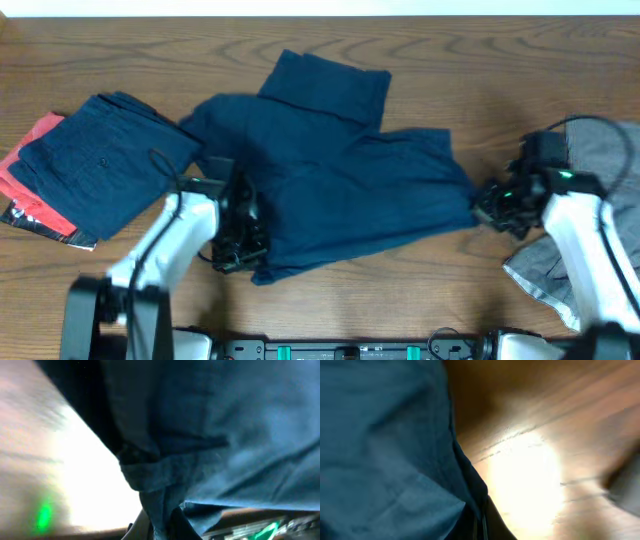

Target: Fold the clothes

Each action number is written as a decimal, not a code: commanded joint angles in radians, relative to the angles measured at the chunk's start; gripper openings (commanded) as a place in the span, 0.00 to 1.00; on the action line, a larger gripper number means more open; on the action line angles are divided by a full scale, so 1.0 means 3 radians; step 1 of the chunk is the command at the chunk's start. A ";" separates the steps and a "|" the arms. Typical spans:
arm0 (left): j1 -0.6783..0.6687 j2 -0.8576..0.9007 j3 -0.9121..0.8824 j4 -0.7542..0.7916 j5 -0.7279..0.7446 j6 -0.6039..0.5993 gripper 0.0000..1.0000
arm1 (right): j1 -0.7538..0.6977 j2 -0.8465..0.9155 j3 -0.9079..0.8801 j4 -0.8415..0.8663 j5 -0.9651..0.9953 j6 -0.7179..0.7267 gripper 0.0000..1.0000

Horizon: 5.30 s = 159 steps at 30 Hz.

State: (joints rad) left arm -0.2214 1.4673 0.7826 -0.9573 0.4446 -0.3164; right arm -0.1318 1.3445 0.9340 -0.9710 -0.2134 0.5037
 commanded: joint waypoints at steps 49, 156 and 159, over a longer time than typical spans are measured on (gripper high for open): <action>0.0341 -0.0098 0.0023 0.2136 -0.2279 -0.2527 0.48 | 0.1588 0.2181 0.1253 0.3554 0.0252 -0.0824 0.06; 0.0580 0.0434 -0.0633 0.1612 -0.0823 -0.1012 0.56 | 0.0422 0.2157 0.0882 0.1878 0.1464 -0.0037 0.01; 0.0580 0.0434 -0.0633 0.1600 -0.0823 -0.0950 0.56 | 0.0348 0.2127 0.0882 0.1840 0.1461 -0.0038 0.01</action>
State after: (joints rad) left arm -0.0563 1.5238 0.6838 -0.4370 0.2939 -0.6308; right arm 0.0803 1.9793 1.1984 -0.4084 -0.0483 0.4885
